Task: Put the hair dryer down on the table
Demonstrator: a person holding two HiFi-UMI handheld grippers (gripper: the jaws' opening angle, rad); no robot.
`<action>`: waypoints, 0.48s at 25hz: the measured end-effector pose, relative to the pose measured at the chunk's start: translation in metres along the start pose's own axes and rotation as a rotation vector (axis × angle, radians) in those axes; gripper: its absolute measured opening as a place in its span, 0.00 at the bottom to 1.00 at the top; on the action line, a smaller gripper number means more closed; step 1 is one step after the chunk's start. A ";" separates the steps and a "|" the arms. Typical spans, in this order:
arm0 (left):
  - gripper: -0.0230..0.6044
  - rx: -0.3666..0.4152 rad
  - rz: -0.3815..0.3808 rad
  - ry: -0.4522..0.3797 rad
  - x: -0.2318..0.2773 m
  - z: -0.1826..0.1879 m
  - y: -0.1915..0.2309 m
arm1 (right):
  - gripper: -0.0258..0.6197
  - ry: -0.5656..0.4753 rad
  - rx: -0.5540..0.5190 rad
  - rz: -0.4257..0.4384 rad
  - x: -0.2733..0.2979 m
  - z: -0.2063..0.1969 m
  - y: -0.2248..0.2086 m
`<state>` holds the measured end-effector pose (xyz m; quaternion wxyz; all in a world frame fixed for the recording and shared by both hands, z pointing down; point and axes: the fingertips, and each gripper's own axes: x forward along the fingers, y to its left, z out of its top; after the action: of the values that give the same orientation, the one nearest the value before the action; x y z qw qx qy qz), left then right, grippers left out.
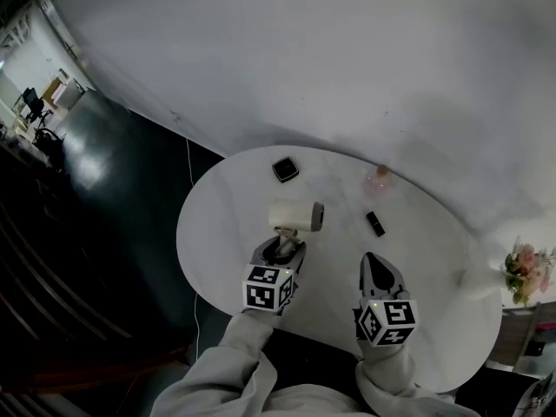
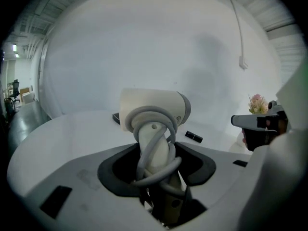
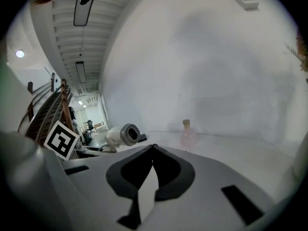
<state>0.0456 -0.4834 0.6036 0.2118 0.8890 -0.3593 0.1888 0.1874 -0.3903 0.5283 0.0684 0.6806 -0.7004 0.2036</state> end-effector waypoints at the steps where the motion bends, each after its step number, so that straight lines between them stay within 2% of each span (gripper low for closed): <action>1: 0.38 0.007 -0.005 0.014 0.006 0.000 0.002 | 0.12 0.003 0.006 -0.011 0.001 -0.001 -0.002; 12: 0.38 0.022 -0.012 0.221 0.051 -0.009 0.025 | 0.12 0.027 0.090 -0.079 0.003 -0.003 -0.006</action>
<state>0.0604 -0.5233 0.6417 0.2413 0.8674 -0.3262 0.2882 0.1924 -0.3917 0.5330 0.0552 0.7072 -0.6622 0.2414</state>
